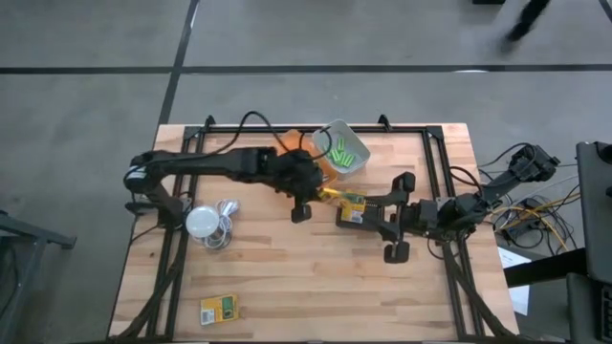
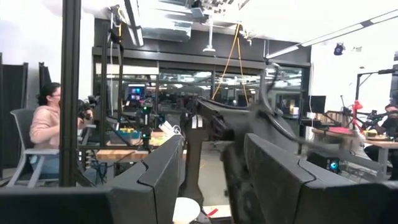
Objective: Pick & Place School Supplies
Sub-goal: Put the yellow crayon box into the black bin
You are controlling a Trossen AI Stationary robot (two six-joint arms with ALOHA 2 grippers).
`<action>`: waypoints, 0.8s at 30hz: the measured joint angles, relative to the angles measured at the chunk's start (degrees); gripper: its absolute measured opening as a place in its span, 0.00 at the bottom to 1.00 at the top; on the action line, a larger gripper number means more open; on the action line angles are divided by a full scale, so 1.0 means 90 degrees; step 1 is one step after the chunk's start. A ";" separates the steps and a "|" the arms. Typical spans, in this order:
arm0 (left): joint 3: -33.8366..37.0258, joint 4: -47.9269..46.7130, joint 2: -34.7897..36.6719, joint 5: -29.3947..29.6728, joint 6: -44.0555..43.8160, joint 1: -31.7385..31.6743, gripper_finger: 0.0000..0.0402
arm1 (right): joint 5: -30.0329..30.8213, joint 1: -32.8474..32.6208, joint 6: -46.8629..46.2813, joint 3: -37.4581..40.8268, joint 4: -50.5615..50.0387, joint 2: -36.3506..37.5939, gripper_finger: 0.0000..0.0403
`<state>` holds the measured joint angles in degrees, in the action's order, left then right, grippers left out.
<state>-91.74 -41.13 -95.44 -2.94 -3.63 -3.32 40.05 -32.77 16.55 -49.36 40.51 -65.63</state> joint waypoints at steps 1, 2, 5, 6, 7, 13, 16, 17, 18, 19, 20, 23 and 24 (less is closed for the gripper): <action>-0.0093 -0.0181 -0.0111 0.0000 0.0034 -0.0053 0.07 | 0.0000 0.0000 -0.0001 0.0000 0.0000 0.0000 0.42; -0.0199 -0.0362 -0.0225 0.0000 0.0050 -0.0104 0.07 | 0.0000 0.0000 -0.0001 0.0000 0.0000 0.0000 0.42; -0.0503 -0.0867 -0.0606 -0.0005 0.0066 -0.0213 0.07 | 0.0000 0.0000 -0.0001 0.0000 -0.0001 0.0000 0.42; -0.0595 -0.0943 -0.0744 -0.0020 0.0107 -0.0229 0.07 | 0.0000 0.0000 -0.0001 0.0000 0.0000 0.0000 0.42; -0.0677 -0.0997 -0.0884 -0.0048 0.0184 -0.0232 0.07 | 0.0000 0.0000 -0.0001 0.0000 -0.0001 0.0000 0.42; -0.1126 -0.1111 -0.1611 -0.0392 0.0520 -0.0217 0.07 | 0.0002 0.0000 -0.0001 0.0000 -0.0002 -0.0002 0.42; -0.1345 -0.1155 -0.1859 -0.0435 0.0603 -0.0220 0.07 | 0.0002 0.0000 -0.0001 0.0000 -0.0003 -0.0004 0.42; -0.1400 -0.1151 -0.1935 -0.0435 0.0633 -0.0220 0.07 | 0.0002 0.0000 -0.0002 0.0000 -0.0004 -0.0005 0.42; -0.1452 -0.1142 -0.1986 -0.0435 0.0690 -0.0220 0.07 | 0.0002 0.0000 -0.0001 0.0000 -0.0005 -0.0005 0.42; -0.1504 -0.1130 -0.2048 -0.0435 0.0753 -0.0220 0.07 | 0.0001 0.0000 -0.0001 0.0000 -0.0005 -0.0006 0.42; -0.1560 -0.1123 -0.2103 -0.0435 0.0799 -0.0220 0.07 | 0.0002 0.0000 -0.0002 0.0000 -0.0007 -0.0007 0.42; -0.1698 -0.1105 -0.2268 -0.0432 0.0931 -0.0220 0.08 | 0.0002 0.0002 -0.0001 0.0000 -0.0014 -0.0007 0.42; -0.1717 -0.1100 -0.2315 -0.0432 0.0977 -0.0219 0.08 | 0.0002 0.0002 -0.0001 0.0000 -0.0023 -0.0007 0.42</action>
<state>-107.19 -51.03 -116.27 -6.83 5.16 -5.29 40.07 -32.75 16.53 -49.36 40.30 -65.69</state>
